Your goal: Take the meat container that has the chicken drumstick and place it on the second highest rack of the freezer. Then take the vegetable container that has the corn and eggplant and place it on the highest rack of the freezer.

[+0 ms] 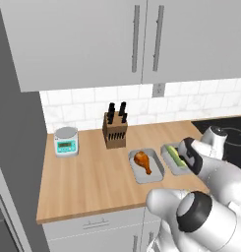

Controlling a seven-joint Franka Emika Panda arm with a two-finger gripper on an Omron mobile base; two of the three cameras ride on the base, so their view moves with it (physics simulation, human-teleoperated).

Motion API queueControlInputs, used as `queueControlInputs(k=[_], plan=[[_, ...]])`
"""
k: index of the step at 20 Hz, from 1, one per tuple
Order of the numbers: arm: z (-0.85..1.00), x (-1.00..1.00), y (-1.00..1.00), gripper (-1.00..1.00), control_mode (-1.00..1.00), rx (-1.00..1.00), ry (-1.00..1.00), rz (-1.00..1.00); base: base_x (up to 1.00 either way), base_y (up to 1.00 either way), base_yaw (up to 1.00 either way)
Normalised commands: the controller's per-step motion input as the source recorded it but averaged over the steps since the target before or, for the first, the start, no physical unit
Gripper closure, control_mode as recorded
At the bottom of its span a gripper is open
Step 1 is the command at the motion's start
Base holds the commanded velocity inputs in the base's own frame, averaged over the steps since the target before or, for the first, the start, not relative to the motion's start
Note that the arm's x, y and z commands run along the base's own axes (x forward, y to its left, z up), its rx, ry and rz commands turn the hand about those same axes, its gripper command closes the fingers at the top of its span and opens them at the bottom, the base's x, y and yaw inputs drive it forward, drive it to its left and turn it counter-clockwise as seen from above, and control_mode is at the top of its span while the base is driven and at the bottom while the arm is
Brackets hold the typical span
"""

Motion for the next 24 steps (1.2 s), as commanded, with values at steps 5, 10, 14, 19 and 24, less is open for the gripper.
queueControlInputs(k=[5,10,14,19,24], plan=[[0.41,-0.05,0.26,1.0,-1.0,0.0,0.0,0.07,0.0,0.0,0.0],[0.48,-0.06,0.49,1.0,-1.0,0.0,-0.01,0.05,0.0,0.0,0.0],[0.55,-0.1,0.42,1.0,-1.0,0.0,0.0,0.02,0.0,0.0,0.0],[0.34,-0.49,0.07,1.0,-1.0,0.01,-0.14,0.0,0.0,0.0,0.0],[0.21,-0.44,-0.01,1.0,-1.0,0.0,-0.19,0.0,0.0,0.0,0.0]])
